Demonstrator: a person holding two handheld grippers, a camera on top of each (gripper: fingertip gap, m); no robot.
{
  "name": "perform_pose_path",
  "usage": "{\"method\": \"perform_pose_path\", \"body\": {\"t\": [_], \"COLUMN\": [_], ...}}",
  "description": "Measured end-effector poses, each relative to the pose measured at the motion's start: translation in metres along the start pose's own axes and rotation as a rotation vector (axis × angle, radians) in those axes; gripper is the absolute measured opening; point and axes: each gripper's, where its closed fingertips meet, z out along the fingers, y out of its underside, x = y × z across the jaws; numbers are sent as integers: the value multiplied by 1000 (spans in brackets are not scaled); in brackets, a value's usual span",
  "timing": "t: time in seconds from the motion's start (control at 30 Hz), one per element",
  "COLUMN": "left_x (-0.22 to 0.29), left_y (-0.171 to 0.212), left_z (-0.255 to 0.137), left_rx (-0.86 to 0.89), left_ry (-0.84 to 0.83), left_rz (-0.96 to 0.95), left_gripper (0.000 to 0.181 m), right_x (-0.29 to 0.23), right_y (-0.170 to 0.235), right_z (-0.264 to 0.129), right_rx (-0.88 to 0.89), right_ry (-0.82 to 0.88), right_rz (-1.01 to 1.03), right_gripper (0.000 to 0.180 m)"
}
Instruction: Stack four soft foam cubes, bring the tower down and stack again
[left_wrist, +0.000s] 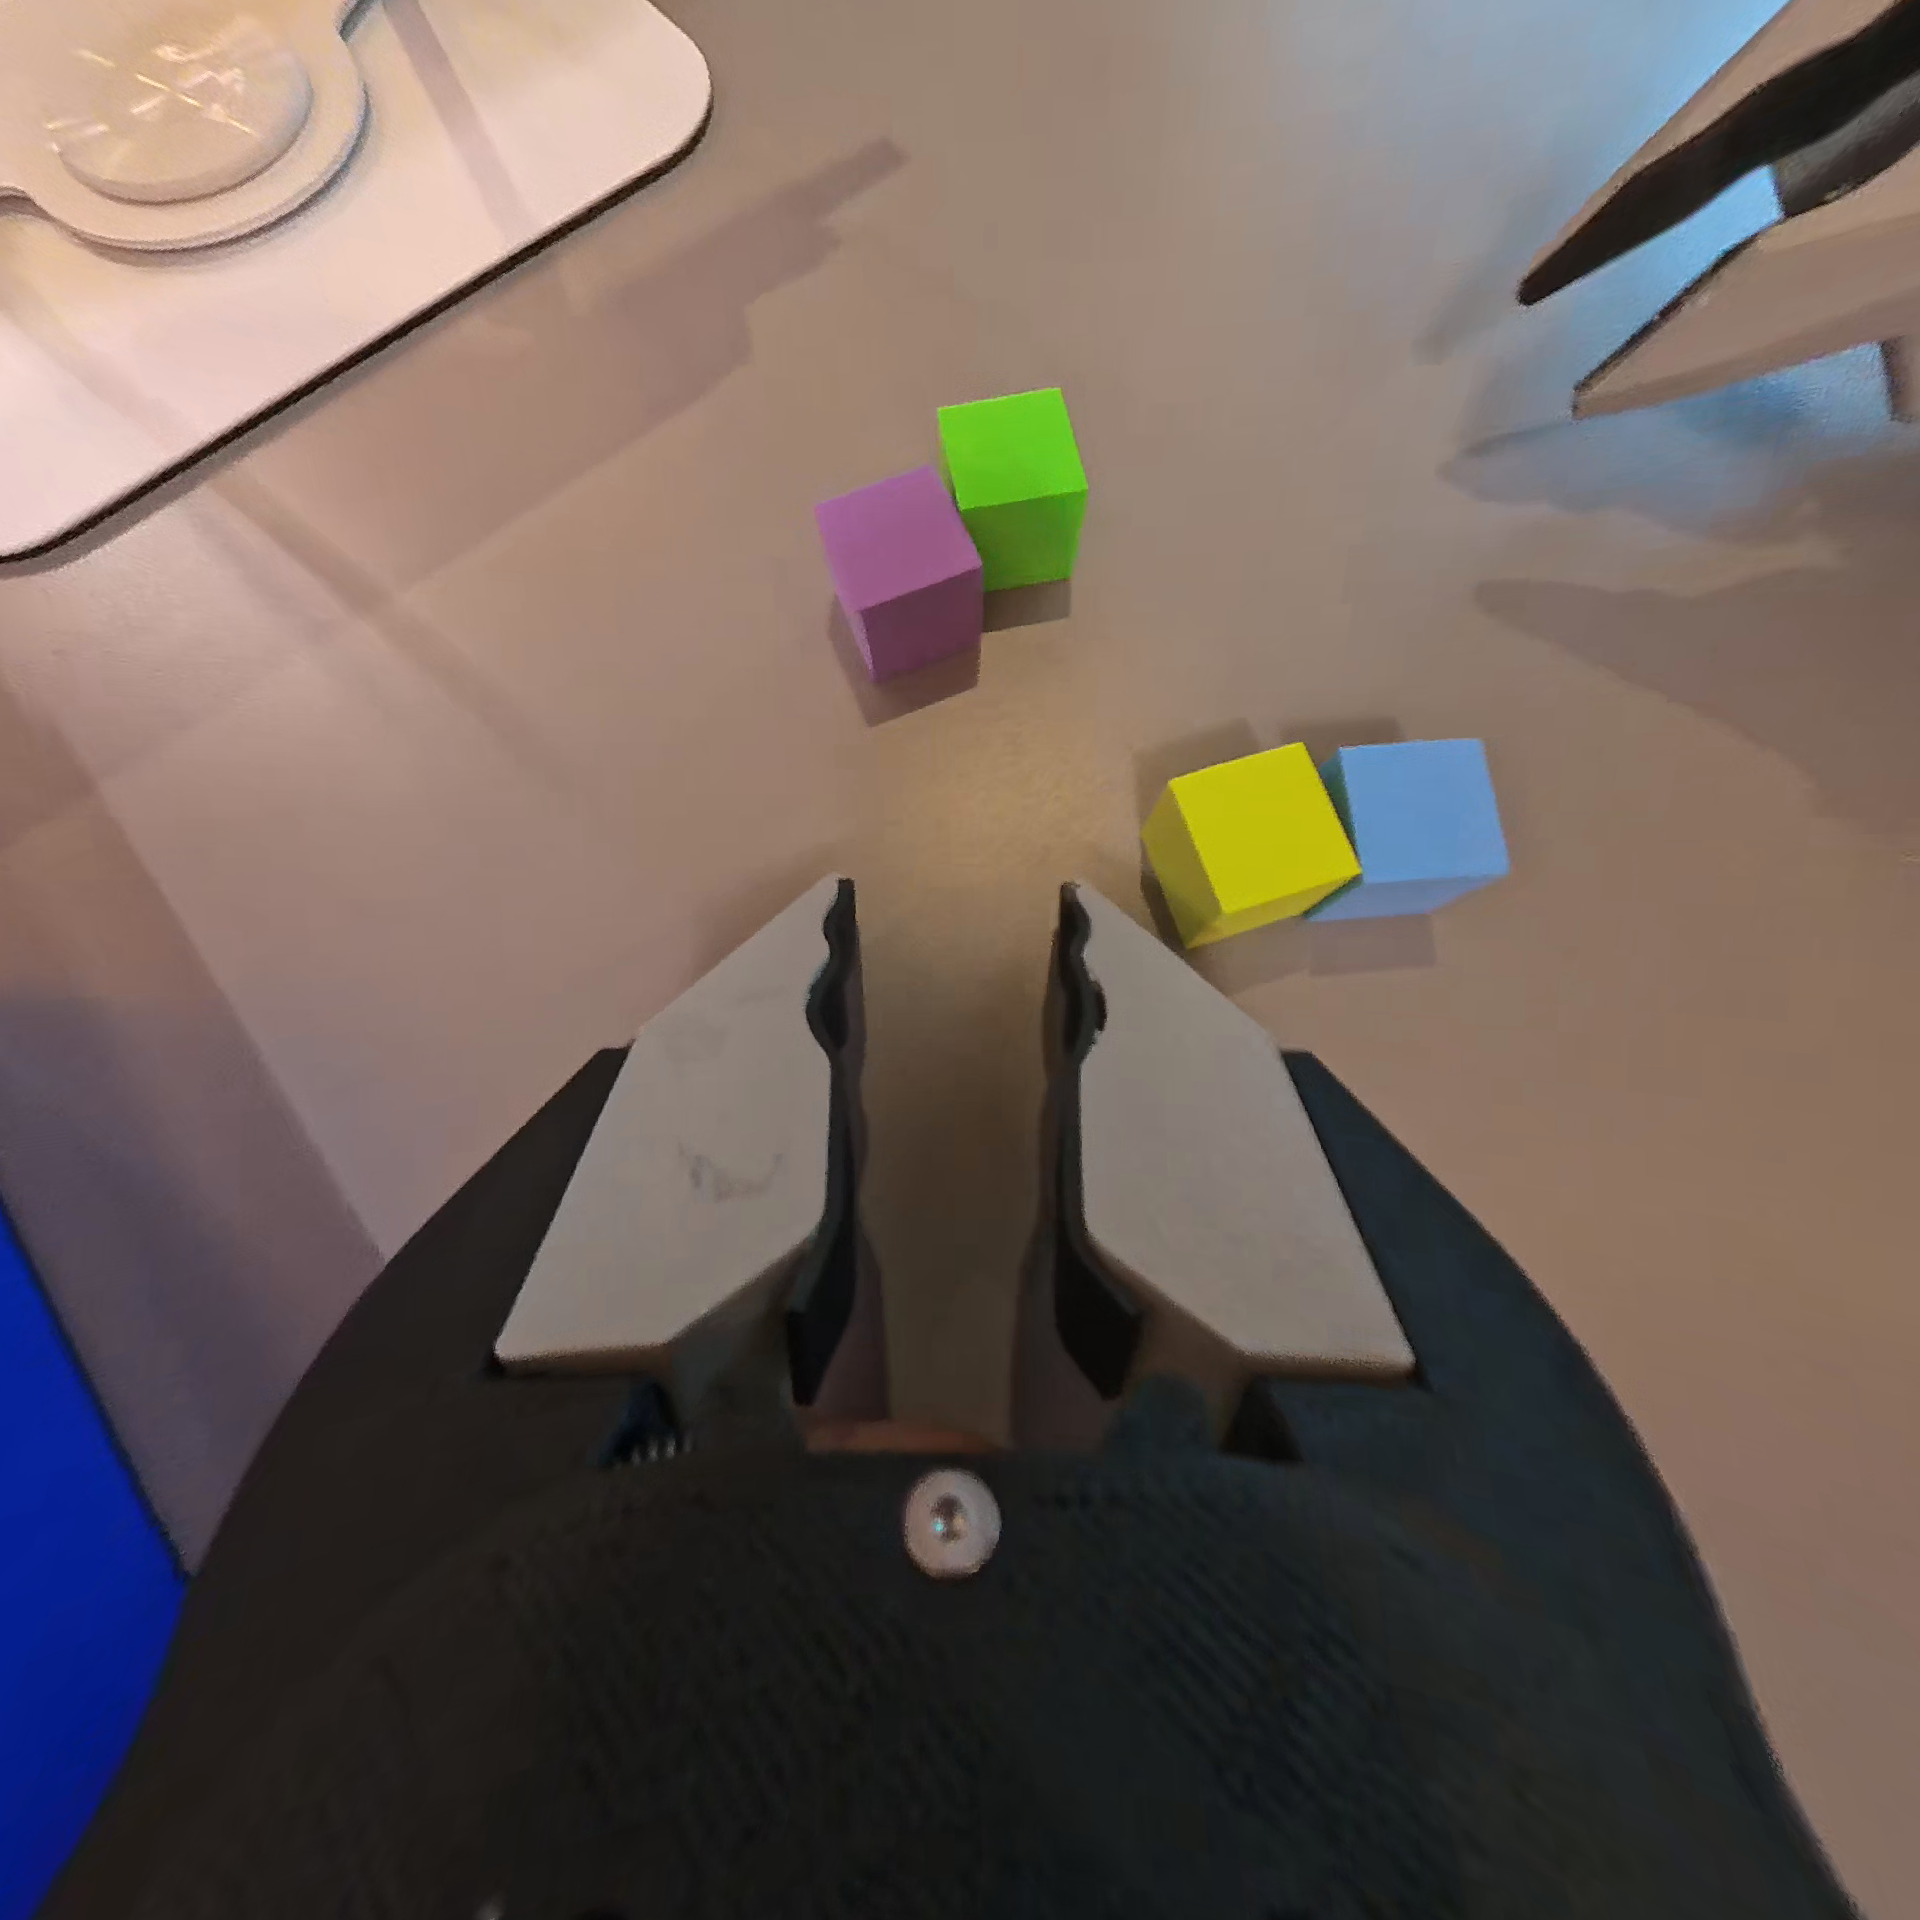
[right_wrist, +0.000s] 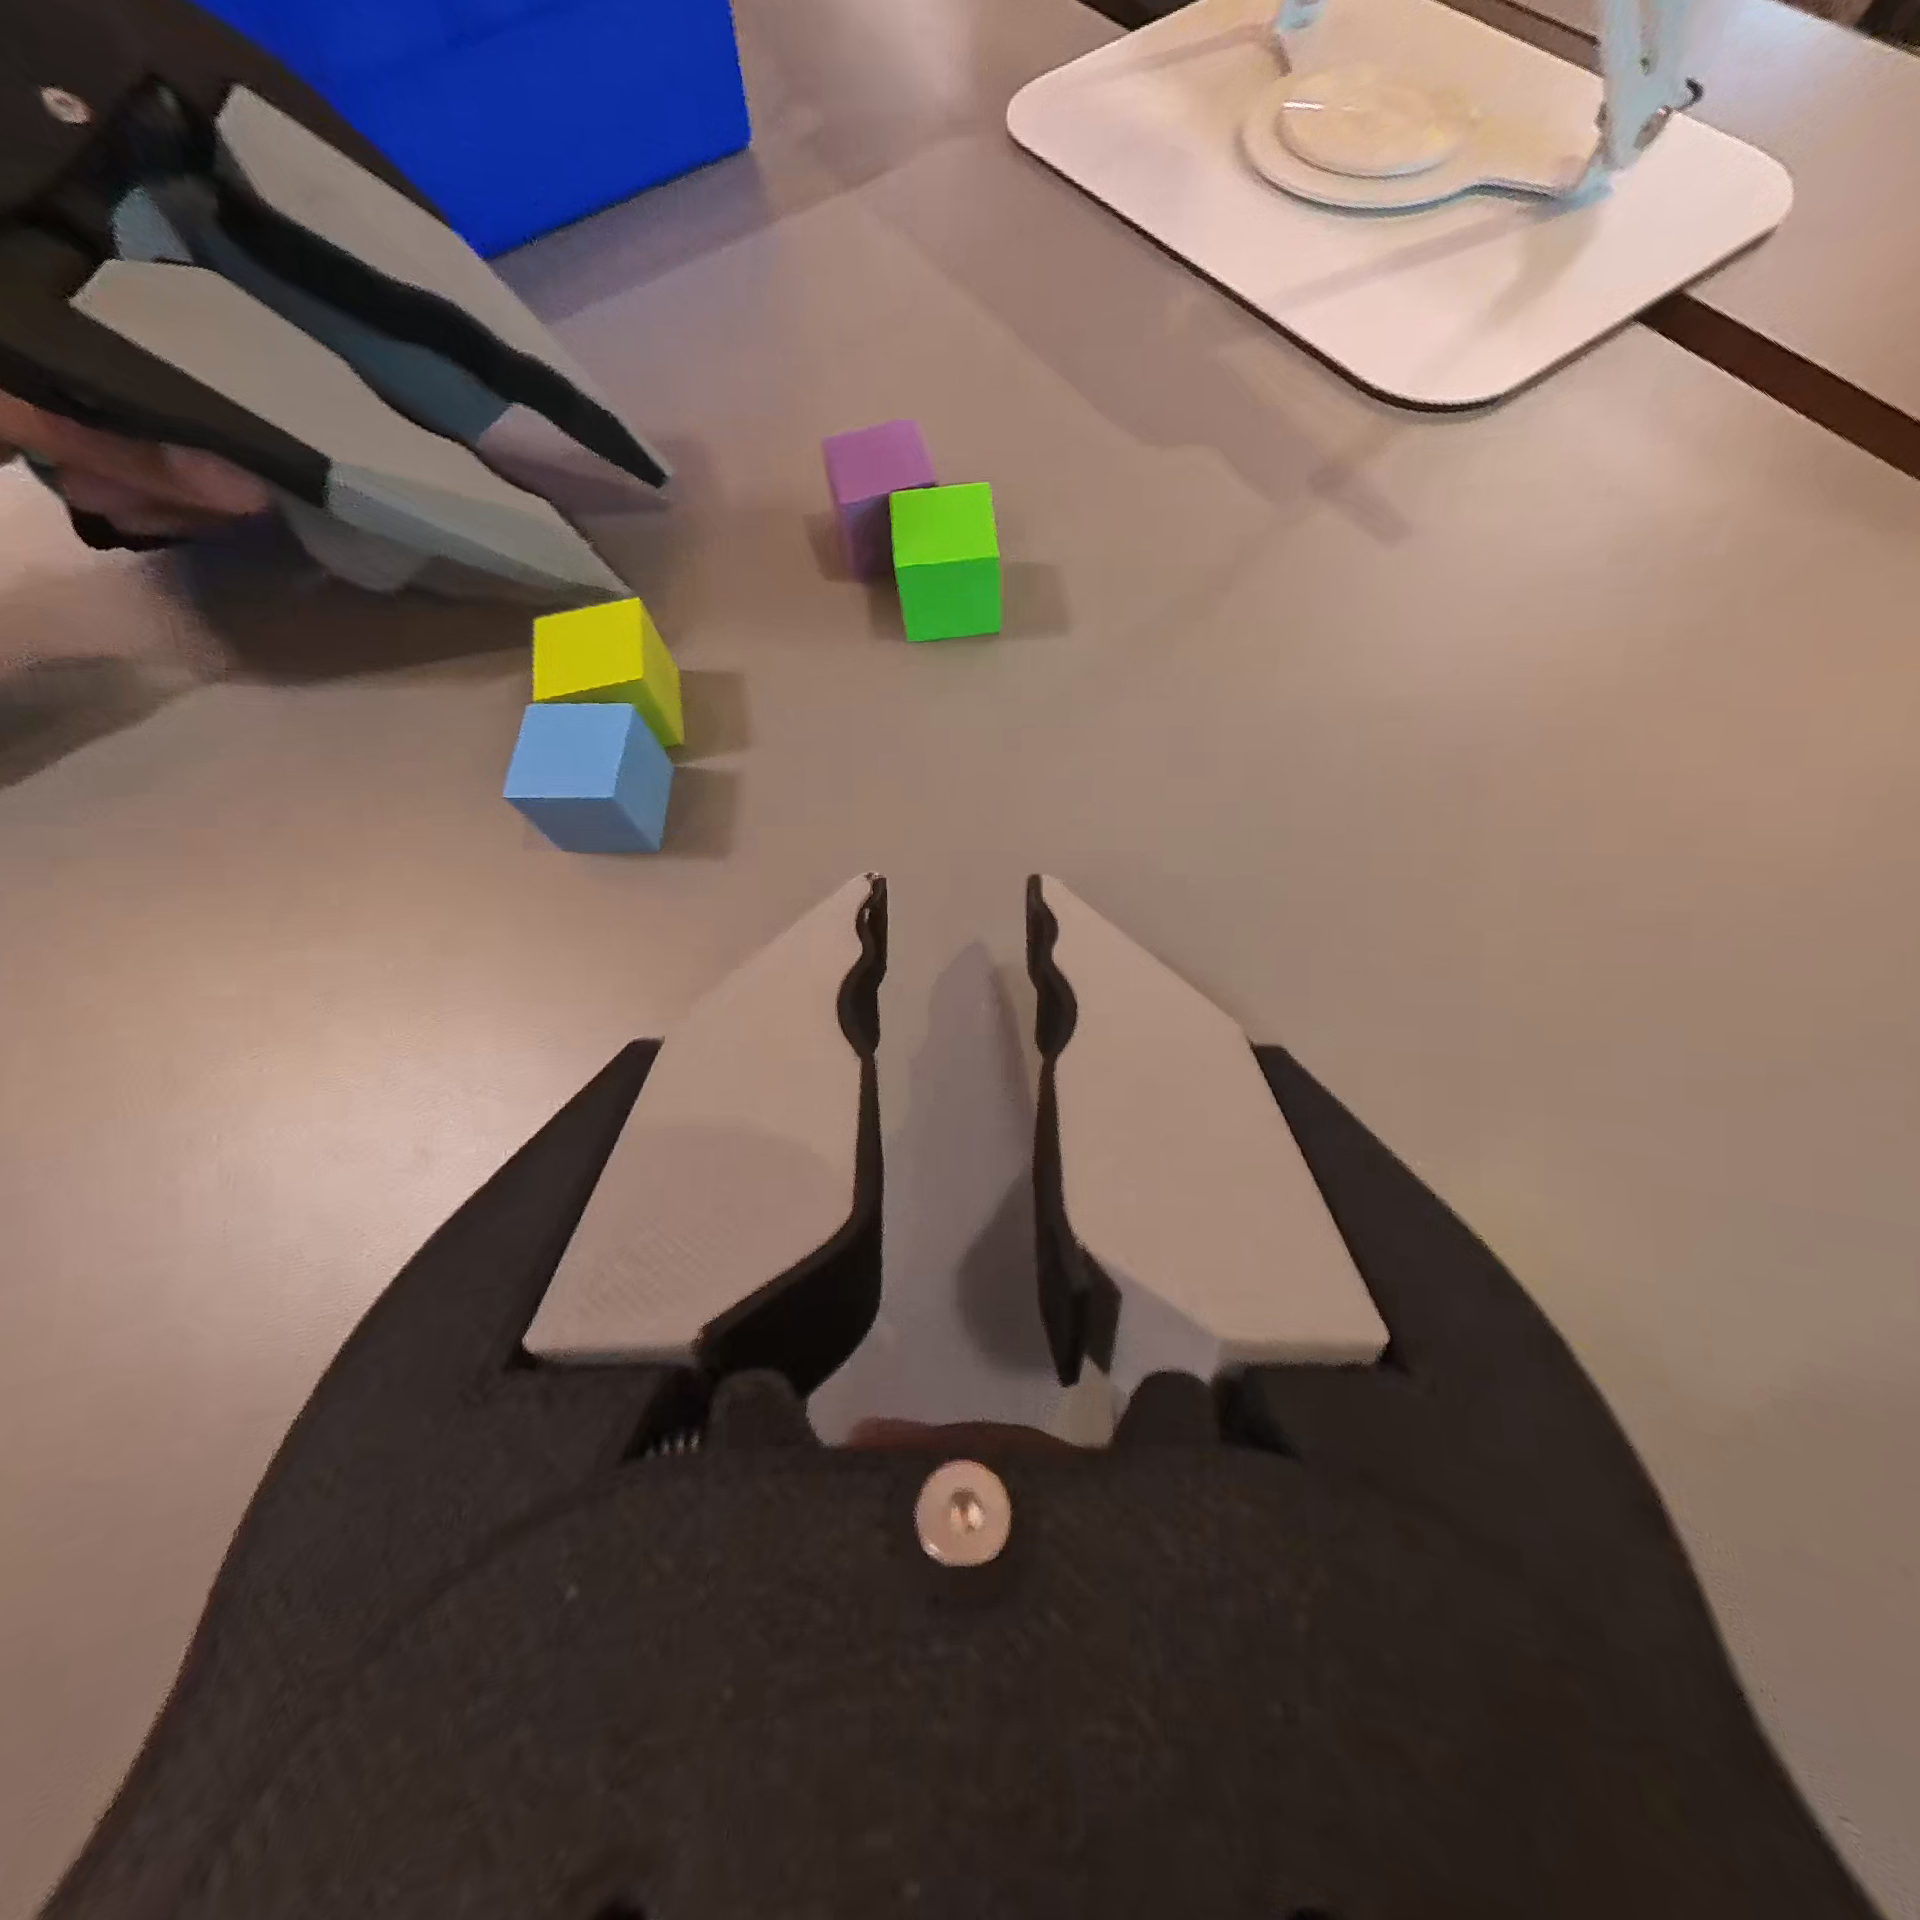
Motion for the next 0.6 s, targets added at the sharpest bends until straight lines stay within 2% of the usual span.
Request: {"method": "perform_pose_path", "body": {"t": [0.03,0.07,0.13,0.23,0.33,0.43,0.53,0.6], "left_x": [5,13,35,62,69,60,95,101], "left_y": [2,5,11,16,16,-4,-27,-43], "left_z": [-3,-8,-20,-31,-15,15,17,5], "left_rx": [-10,-27,-54,-71,-103,-52,81,160], "left_ry": [38,97,234,359,307,96,118,123], "left_rz": [7,20,53,133,173,210,341,312], "left_gripper": [37,30,2,0,0,0,0,0], "right_x": [2,3,4,2,-3,-6,-9,-9], "right_y": [0,0,-2,-8,-11,-16,-21,-20], "right_z": [-1,-3,-5,-8,-8,-8,-9,-11], "right_rx": [3,6,15,36,47,62,81,72], "right_ry": [-2,-7,-7,-11,-26,-19,-12,1], "right_rz": [11,16,16,9,1,-21,-47,-68], "right_gripper": [24,23,23,22,22,23,23,24]}}
